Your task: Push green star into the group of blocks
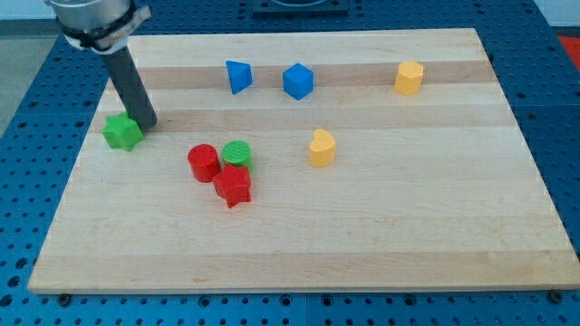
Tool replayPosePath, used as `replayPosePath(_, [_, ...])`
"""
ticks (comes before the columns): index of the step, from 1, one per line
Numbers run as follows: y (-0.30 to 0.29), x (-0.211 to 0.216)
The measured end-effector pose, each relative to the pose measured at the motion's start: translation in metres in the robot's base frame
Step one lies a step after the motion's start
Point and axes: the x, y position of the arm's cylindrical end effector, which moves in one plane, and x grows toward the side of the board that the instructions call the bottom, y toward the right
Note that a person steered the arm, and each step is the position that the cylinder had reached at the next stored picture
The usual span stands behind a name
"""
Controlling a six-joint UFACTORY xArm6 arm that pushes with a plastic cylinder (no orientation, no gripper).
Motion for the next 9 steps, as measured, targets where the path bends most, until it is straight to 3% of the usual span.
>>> replayPosePath(1, [0.000,-0.009])
replayPosePath(2, [0.000,-0.054])
replayPosePath(3, [-0.001,-0.058])
replayPosePath(5, [-0.002,0.027])
replayPosePath(6, [-0.002,0.016])
replayPosePath(7, [-0.002,-0.024])
replayPosePath(8, [-0.013,-0.030])
replayPosePath(9, [-0.016,0.011])
